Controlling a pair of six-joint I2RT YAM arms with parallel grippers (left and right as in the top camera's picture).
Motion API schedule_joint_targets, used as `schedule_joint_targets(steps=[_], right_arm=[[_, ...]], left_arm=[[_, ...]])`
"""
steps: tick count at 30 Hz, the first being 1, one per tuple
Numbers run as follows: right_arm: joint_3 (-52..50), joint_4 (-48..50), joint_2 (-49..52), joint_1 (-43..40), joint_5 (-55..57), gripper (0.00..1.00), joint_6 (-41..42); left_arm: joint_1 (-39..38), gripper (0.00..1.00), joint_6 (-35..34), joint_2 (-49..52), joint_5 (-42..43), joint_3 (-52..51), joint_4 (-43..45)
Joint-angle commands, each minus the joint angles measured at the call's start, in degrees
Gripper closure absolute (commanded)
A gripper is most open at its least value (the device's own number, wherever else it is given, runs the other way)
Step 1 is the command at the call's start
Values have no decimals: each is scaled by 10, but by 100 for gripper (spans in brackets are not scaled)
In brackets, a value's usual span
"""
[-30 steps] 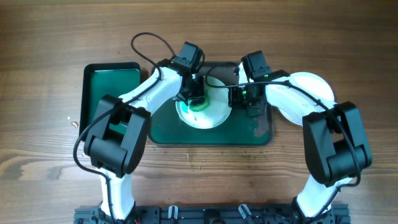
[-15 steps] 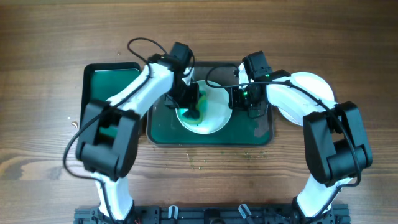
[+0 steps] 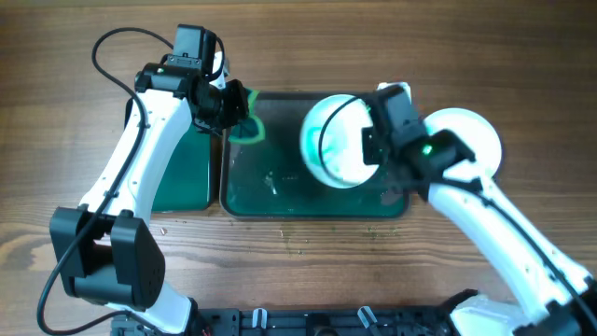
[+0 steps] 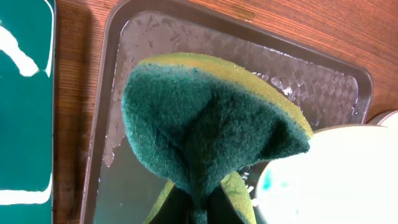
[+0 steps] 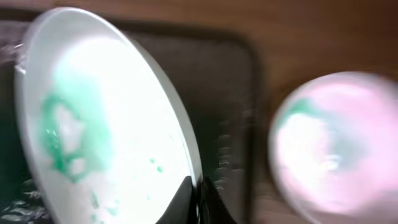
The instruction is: Clean dirty plates on tray and stack at the side
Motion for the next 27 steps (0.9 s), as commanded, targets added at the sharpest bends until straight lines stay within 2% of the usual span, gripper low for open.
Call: schedule_joint_targets(steps=[1, 4, 7, 12, 15, 17, 19, 22, 27], right_arm=[[5, -8, -25, 79, 297, 96, 13], [5, -12, -24, 155, 445, 96, 6], [5, -11, -24, 210, 540, 96, -27], [5, -10, -24, 236, 564, 96, -48], [5, -5, -24, 224, 445, 96, 6], [4, -5, -15, 173, 225, 96, 134], [-5, 10, -3, 143, 137, 96, 175], [-36, 66, 35, 90, 19, 96, 212], [-71, 165, 110, 44, -80, 96, 255]], left_arm=[[-2, 96, -8, 1, -10, 0, 3], [-2, 96, -8, 1, -10, 0, 3], [-2, 96, -8, 1, -10, 0, 3], [-2, 96, -8, 1, -10, 0, 3], [-2, 96, -8, 1, -10, 0, 3], [-2, 96, -8, 1, -10, 0, 2], [-2, 96, -8, 1, -10, 0, 2], [-2, 96, -8, 1, -10, 0, 2], [-2, 96, -16, 1, -10, 0, 1]])
